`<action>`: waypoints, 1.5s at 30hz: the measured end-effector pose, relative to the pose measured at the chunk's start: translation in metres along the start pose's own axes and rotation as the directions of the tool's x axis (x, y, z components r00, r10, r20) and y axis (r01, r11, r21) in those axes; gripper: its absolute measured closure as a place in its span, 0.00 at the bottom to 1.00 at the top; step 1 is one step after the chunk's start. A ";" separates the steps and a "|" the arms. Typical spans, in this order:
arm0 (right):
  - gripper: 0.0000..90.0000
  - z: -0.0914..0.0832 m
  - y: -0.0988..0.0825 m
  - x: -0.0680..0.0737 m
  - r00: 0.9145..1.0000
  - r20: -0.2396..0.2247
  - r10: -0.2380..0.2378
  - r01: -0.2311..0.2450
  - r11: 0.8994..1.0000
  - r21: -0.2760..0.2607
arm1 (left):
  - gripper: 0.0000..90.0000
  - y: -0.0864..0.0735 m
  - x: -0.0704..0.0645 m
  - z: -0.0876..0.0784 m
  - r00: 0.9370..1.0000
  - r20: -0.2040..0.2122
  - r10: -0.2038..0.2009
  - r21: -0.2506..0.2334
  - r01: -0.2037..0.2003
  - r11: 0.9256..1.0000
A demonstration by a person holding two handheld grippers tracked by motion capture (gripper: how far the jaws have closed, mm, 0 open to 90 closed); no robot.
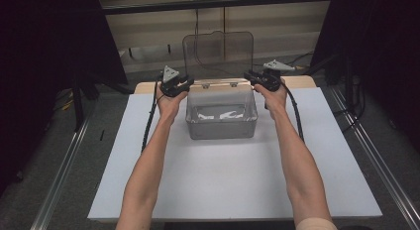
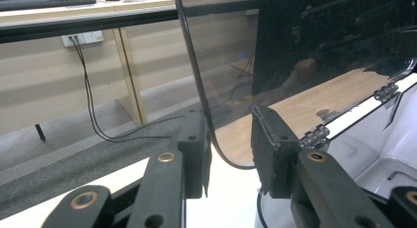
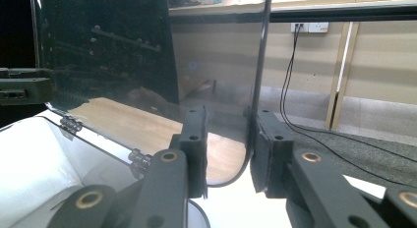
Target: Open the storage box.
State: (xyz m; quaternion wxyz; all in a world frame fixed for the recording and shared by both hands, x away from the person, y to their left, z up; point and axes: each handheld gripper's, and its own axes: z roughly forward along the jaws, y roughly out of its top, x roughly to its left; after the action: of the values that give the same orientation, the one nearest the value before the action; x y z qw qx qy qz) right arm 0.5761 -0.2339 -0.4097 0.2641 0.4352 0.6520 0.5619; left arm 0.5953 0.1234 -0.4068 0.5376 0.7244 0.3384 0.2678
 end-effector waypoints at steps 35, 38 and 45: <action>0.65 0.009 0.002 0.001 0.997 0.006 0.077 -0.077 0.996 0.037 | 0.68 -0.002 0.003 0.006 0.998 0.027 -0.056 0.047 0.055 0.997; 0.64 0.009 0.003 0.000 0.996 0.006 0.087 -0.088 0.995 0.048 | 0.68 -0.001 0.004 0.006 0.998 0.026 -0.062 0.058 0.061 0.996; 0.69 0.011 0.004 -0.002 0.989 0.015 0.146 -0.147 0.987 0.061 | 0.68 0.000 0.005 0.008 0.995 0.031 -0.094 0.071 0.092 0.993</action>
State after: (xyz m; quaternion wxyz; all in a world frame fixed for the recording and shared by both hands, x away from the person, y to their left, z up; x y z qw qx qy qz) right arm 0.5872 -0.2304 -0.4086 0.2120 0.4927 0.6340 0.5571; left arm 0.6040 0.1224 -0.4089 0.5297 0.7306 0.3716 0.2181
